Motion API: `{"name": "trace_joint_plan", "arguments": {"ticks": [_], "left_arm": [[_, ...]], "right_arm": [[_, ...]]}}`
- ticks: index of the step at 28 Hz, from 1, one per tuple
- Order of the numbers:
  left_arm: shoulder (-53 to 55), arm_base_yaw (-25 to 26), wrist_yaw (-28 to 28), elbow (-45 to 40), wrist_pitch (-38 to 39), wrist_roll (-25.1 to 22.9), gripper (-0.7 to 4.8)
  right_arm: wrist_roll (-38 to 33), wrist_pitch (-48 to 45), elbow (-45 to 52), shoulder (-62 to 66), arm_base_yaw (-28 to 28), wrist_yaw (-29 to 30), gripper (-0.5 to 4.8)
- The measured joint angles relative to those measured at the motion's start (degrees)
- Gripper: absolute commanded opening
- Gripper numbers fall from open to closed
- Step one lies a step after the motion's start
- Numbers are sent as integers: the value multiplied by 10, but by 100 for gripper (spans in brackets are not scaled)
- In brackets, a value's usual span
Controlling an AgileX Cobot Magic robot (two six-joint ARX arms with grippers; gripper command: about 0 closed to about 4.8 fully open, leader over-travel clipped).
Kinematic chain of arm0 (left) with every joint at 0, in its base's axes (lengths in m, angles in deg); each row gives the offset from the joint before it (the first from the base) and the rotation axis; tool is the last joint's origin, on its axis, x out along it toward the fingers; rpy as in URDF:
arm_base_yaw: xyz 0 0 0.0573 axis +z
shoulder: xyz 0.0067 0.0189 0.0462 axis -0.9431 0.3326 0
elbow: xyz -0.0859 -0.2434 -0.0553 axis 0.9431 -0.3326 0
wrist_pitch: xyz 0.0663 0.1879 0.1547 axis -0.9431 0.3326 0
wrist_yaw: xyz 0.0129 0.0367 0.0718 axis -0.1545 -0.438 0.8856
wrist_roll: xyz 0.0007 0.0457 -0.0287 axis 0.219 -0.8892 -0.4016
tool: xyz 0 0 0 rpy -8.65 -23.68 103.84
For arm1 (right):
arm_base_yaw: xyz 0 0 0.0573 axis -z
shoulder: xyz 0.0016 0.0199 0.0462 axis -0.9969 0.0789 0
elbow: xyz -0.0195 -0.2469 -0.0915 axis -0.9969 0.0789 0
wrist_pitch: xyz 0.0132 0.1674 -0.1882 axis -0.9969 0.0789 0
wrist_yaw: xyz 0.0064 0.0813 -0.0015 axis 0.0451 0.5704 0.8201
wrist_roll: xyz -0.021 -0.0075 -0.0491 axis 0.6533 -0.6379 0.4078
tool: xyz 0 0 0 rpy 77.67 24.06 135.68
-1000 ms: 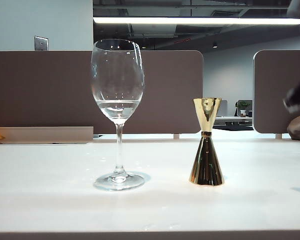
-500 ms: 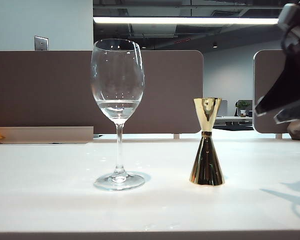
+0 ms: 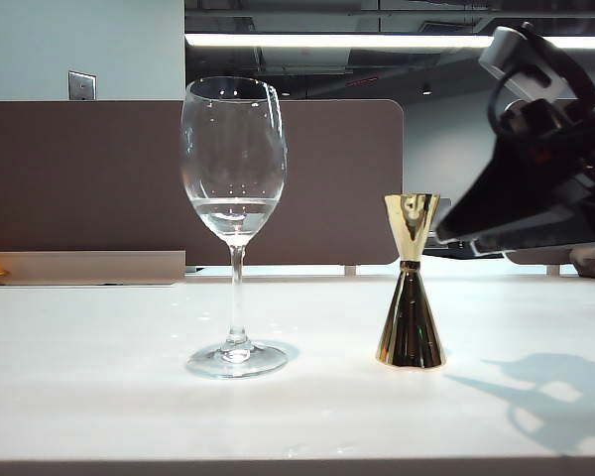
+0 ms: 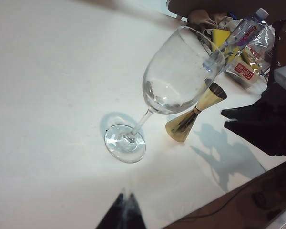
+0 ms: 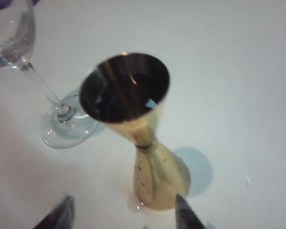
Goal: Pick up the jigger and pour the water inside into the glass.
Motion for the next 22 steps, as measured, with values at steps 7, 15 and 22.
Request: {"name": "trace_joint_plan", "arguments": {"ticks": [7,15,22], "left_arm": [[0,0,0,0,0,0,-2],[0,0,0,0,0,0,-2],[0,0,0,0,0,0,-3]], "right_arm": [[0,-68,0,59,-3,-3,276],[0,-113,0,101,-3,-3,285],[0,-152,-3,126,-3,-3,284]]}}
